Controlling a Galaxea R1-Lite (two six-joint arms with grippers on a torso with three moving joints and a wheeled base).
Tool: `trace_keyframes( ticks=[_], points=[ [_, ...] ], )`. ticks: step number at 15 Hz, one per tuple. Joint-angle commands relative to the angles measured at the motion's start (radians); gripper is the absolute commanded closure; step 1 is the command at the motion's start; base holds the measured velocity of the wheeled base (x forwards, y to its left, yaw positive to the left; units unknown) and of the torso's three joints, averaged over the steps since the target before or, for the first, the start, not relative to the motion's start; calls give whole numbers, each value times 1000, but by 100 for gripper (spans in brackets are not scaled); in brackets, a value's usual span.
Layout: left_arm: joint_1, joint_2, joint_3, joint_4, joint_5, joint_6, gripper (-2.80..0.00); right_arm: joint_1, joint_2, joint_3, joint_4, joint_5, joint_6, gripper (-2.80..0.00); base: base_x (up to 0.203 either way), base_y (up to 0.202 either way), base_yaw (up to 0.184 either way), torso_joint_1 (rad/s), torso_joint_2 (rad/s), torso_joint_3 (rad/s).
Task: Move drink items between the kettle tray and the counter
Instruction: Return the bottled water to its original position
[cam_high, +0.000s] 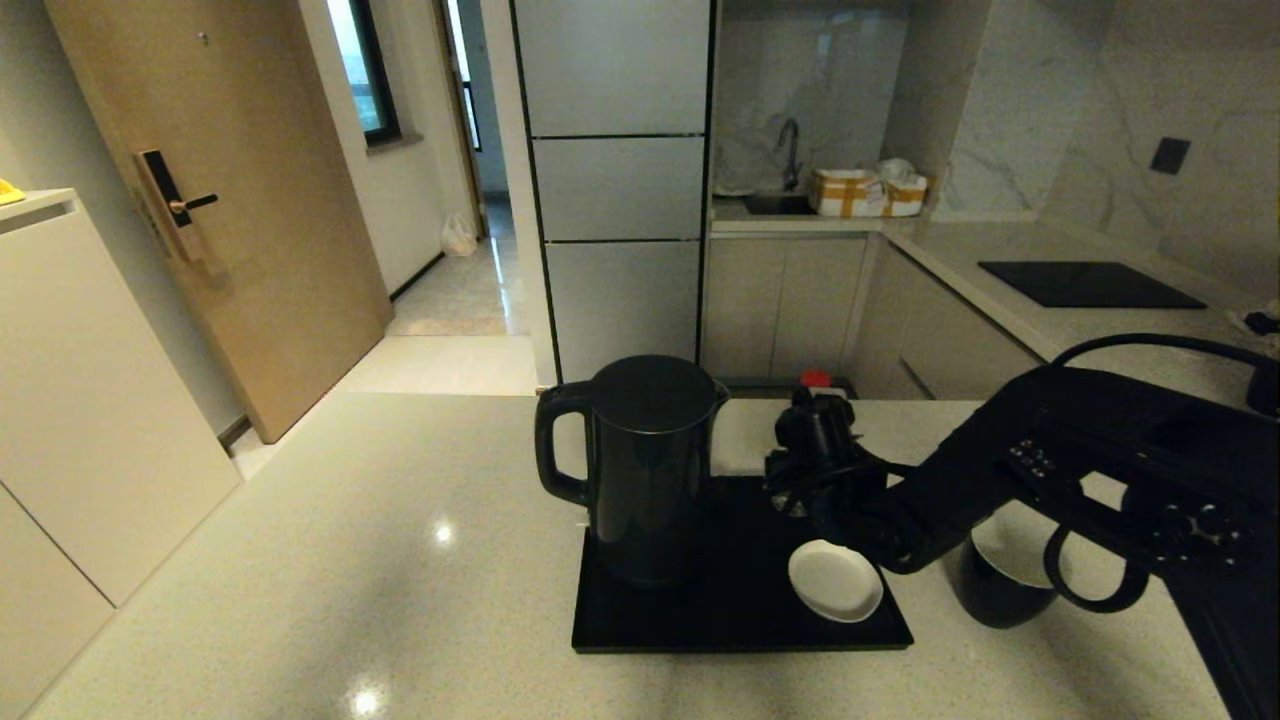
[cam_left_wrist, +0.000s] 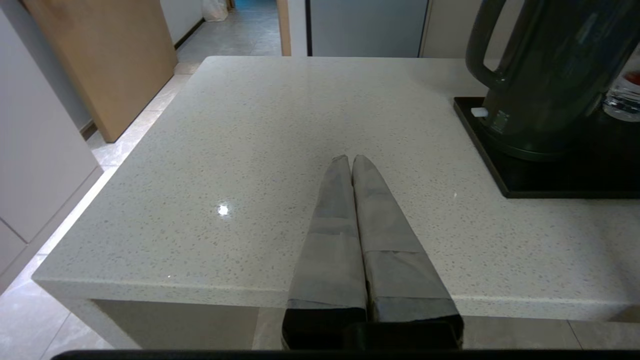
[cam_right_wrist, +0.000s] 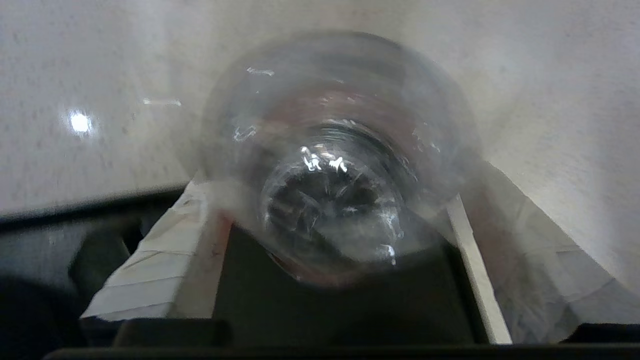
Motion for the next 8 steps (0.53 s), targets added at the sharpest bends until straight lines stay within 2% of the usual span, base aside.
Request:
trace_keyframes(
  ticks=[1,3,7,8],
  points=[
    [1,0,0,0,0,-1,0,3,-132,109,-6,39,1,-280,0,0,0,0,0,0],
    [1,0,0,0,0,-1,0,7,-173,159,-3,65,1,-280,0,0,0,0,0,0],
    [1,0,0,0,0,-1,0,10,-335,251,6,65,1,-280,0,0,0,0,0,0],
    [-1,0,0,0,0,0,0,10,-372,272,17,64,2,0,0,0,0,0,0,0]
  ],
)
